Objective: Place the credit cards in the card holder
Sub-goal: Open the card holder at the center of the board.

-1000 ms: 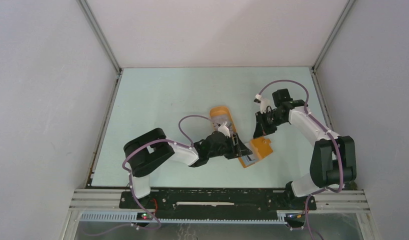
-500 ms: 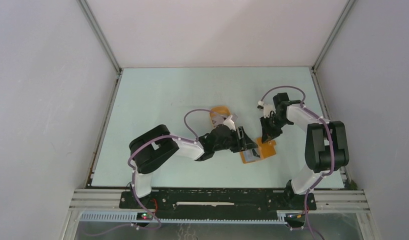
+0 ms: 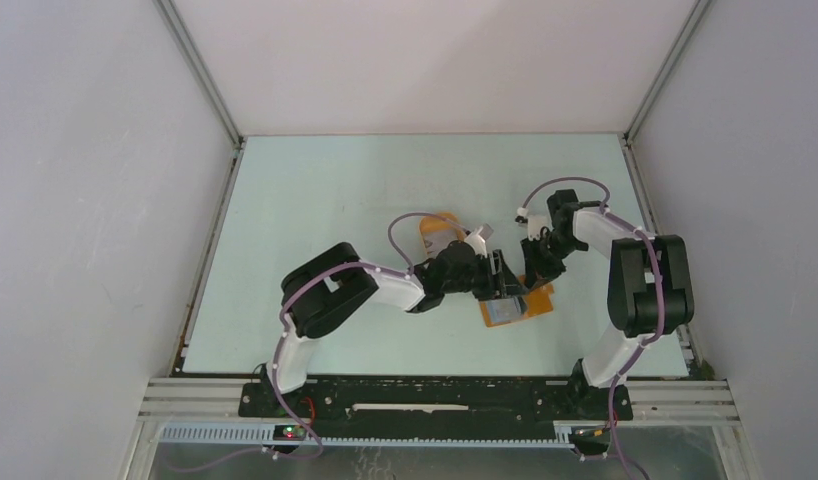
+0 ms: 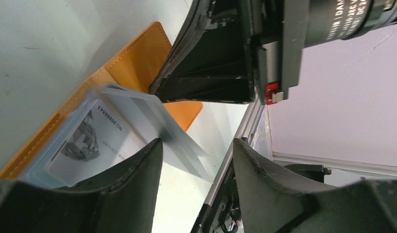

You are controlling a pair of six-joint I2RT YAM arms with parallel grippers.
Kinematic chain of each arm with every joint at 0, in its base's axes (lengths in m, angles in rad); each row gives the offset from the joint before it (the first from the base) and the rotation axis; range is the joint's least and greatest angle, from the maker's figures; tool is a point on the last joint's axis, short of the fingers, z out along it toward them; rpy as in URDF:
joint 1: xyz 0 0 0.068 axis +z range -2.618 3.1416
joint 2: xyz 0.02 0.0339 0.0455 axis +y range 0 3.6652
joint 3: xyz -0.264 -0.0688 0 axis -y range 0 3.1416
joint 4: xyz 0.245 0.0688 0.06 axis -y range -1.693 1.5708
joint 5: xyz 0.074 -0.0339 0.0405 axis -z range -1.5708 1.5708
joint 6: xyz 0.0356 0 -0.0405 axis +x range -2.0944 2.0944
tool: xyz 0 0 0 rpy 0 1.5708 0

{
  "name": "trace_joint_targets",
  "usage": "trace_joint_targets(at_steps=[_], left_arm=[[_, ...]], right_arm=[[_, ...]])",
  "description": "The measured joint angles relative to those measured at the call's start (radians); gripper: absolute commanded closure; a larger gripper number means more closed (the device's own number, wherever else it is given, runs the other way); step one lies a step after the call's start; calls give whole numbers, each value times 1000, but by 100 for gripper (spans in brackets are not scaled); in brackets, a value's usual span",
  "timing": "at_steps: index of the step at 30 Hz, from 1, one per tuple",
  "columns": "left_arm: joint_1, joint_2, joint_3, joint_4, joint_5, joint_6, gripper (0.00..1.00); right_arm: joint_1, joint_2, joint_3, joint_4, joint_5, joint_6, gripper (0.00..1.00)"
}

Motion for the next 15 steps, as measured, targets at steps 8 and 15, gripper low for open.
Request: trace_joint_targets(at_steps=[8, 15], left_arm=[[0, 62, 60, -37, 19, -1, 40], [0, 82, 99, -82, 11, -3, 41]], right_arm=[[-113, -40, 0, -21, -96, -8, 87], [-270, -188, 1, -45, -241, -69, 87]])
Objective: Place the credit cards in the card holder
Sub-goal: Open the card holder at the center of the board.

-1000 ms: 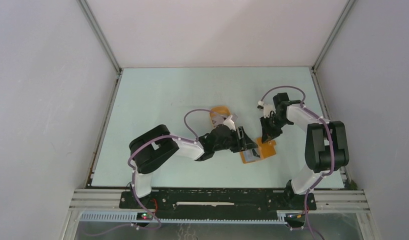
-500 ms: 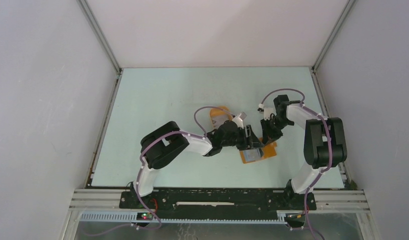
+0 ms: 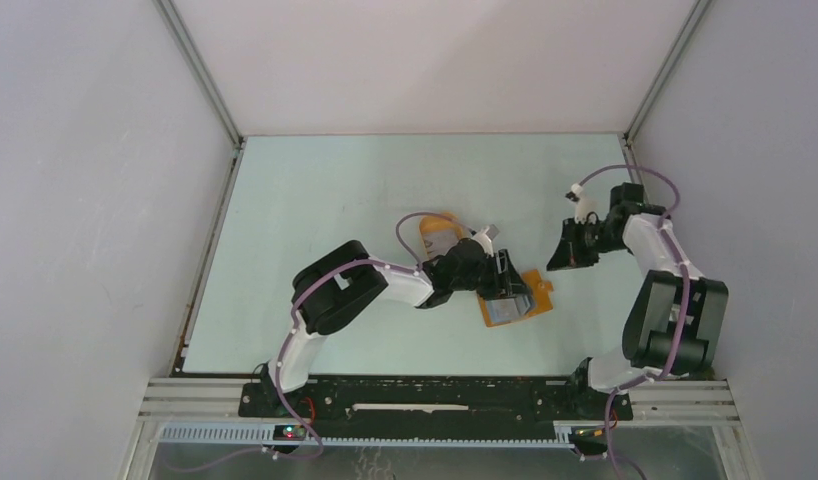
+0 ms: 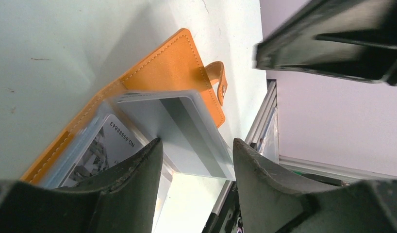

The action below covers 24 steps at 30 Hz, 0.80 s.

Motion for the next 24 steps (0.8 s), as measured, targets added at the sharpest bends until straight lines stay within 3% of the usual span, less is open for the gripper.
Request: trace_joint_targets(at_steps=[3, 7, 14, 18, 24], left_arm=[[0, 1, 19, -32, -16, 0, 41], [0, 1, 42, -71, -32, 2, 41], [2, 5, 81, -120, -41, 2, 40], [4, 5, 86, -135, -41, 3, 40], [8, 10, 86, -151, -41, 4, 40]], right_arm=[[-60, -58, 0, -35, -106, -66, 87], [-100, -127, 2, -159, -289, -272, 85], [-55, -192, -34, -465, -502, -854, 89], [-8, -340, -151, -412, -492, -970, 88], [98, -543, -321, -165, -353, -917, 93]])
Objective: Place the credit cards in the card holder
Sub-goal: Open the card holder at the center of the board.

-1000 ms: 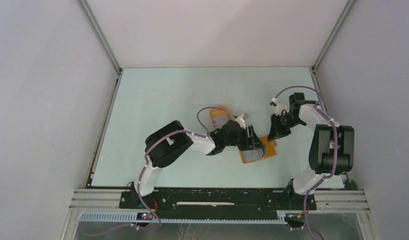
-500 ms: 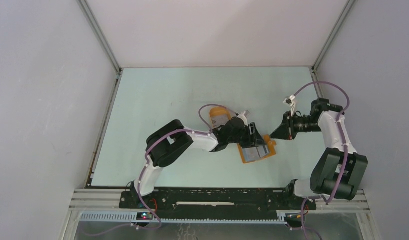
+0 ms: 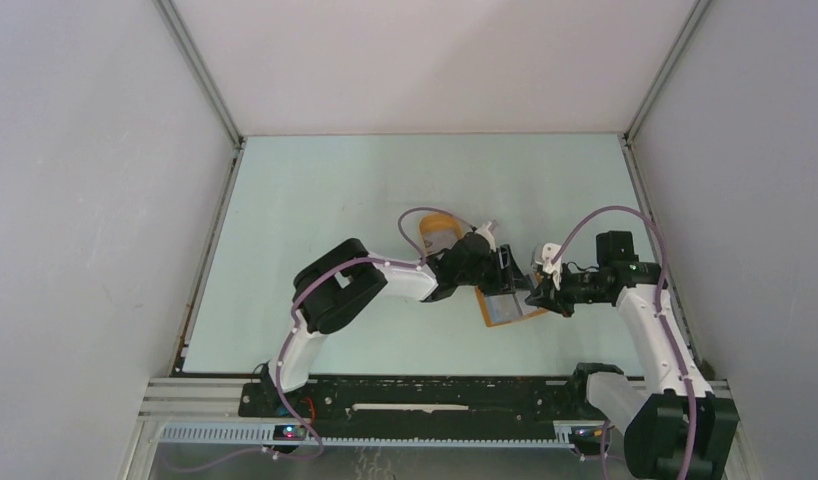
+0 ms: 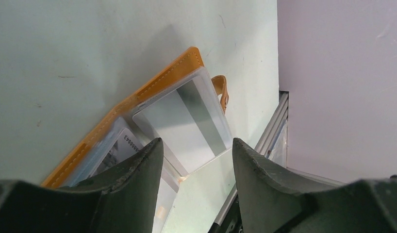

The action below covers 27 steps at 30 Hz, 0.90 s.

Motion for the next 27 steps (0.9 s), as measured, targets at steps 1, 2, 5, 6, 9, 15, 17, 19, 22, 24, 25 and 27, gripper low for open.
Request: trace_joint_targets(at_steps=[1, 2, 5, 6, 9, 15, 17, 19, 22, 24, 25, 27], left_arm=[[0, 0, 0, 0, -2, 3, 40], [1, 0, 0, 1, -8, 8, 40], [4, -8, -2, -5, -24, 24, 40], [6, -17, -5, -8, -34, 32, 40], [7, -79, -43, -13, -66, 65, 40], [8, -320, -207, 8, -156, 153, 39], [7, -398, -260, 19, -180, 182, 39], [5, -472, -319, 40, -201, 212, 39], [3, -535, -402, 98, -221, 228, 39], [2, -545, -456, 150, -220, 225, 39], [1, -544, -481, 171, -217, 223, 39], [-3, -539, -526, 207, -212, 214, 39]], right_arm=[[7, -1, -7, 31, 21, 8, 93], [11, 4, -11, 63, 44, 19, 94], [15, 38, -12, 129, 105, 36, 94], [15, 52, -12, 144, 121, 38, 94], [16, 83, -17, 175, 166, 39, 94], [44, 75, -21, 218, 200, 78, 85], [57, 84, -21, 232, 200, 122, 84], [66, 110, -17, 242, 198, 177, 83], [83, 202, 16, 249, 209, 281, 84], [101, 282, 56, 251, 234, 349, 85], [111, 322, 78, 253, 249, 378, 85], [129, 395, 120, 253, 285, 431, 85]])
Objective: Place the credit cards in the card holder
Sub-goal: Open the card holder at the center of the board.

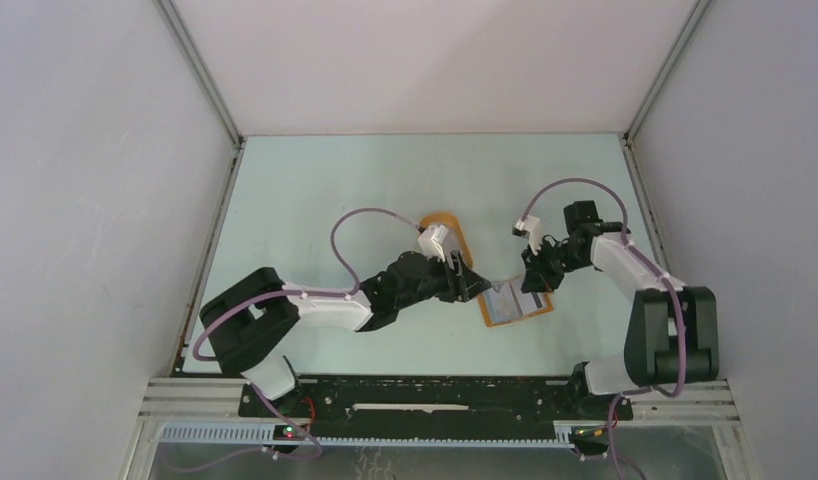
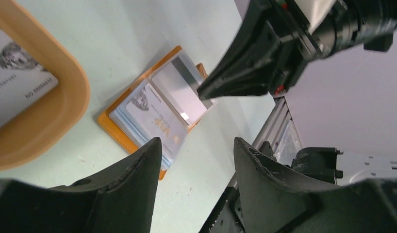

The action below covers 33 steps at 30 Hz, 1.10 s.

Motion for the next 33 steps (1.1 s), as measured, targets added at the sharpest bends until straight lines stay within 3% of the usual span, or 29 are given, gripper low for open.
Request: trace_joint_targets(at_steps=[12, 33], left_arm=[[-27, 129, -26, 135, 44, -72, 39], [-31, 298, 69, 148, 80, -167, 39]], right_arm=[[32, 268, 79, -19, 217, 179, 87], [51, 312, 125, -58, 254, 226, 87]])
